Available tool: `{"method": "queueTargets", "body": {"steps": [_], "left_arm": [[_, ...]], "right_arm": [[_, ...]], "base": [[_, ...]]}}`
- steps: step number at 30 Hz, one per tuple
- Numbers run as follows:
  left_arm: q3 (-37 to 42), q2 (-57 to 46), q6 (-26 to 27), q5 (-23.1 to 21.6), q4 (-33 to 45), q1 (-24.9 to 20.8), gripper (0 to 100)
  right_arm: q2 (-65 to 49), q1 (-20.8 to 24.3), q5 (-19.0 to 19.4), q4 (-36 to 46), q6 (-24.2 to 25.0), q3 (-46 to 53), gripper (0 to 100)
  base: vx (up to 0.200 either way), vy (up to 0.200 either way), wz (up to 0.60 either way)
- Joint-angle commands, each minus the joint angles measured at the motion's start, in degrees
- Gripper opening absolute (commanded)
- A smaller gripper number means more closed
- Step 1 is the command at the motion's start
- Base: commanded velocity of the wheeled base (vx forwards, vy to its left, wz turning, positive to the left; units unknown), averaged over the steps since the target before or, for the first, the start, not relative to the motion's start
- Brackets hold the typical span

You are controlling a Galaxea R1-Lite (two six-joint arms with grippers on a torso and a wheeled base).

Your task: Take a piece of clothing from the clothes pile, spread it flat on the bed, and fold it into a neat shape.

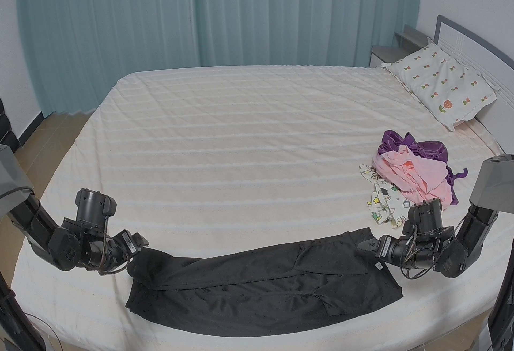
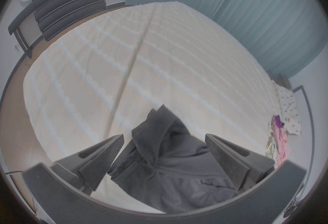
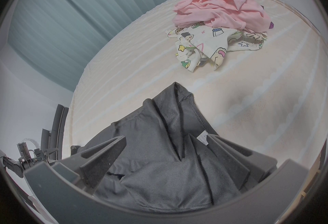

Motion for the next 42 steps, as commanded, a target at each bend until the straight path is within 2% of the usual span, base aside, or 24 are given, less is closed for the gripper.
{"method": "queueTargets", "body": {"steps": [1,9,14,21,22,30,37,42], "left_arm": [[-5.4,5.7,0.2,-4.2,-0.4,1.4,100],[-11.0,15.3,3.4,-3.9,-2.7,2.8,100],[-13.1,17.9,3.4,-4.2,-4.3,5.4,100],[-14.2,21.9,3.5,-4.7,-5.3,5.7,100],[-14.1,22.1,3.5,-5.0,-5.9,5.7,0],[-14.0,22.8,2.7,-4.0,-7.9,6.1,0],[-13.5,22.7,-5.5,-2.6,-12.3,7.7,0],[-12.5,22.9,-5.7,-1.9,-13.1,8.3,0]], "right_arm": [[1.2,0.4,0.1,-1.6,0.9,0.0,100],[2.9,0.4,0.0,-4.2,0.9,0.0,100],[3.5,0.4,0.1,-4.5,0.8,0.3,100],[4.0,0.4,0.0,-4.5,0.8,0.0,100],[4.0,0.4,0.1,-4.5,0.9,0.0,100],[4.1,-1.1,0.7,-7.0,1.0,-1.2,100],[9.1,-4.7,4.2,-5.6,0.7,-11.0,100],[11.2,-4.6,5.3,-0.9,0.9,-16.0,100]], "base": [[0.0,0.0,0.0],[0.0,0.0,0.0],[0.0,0.0,0.0],[0.0,0.0,0.0],[0.0,0.0,0.0],[0.0,0.0,0.0],[0.0,0.0,0.0],[0.0,0.0,0.0]]}}
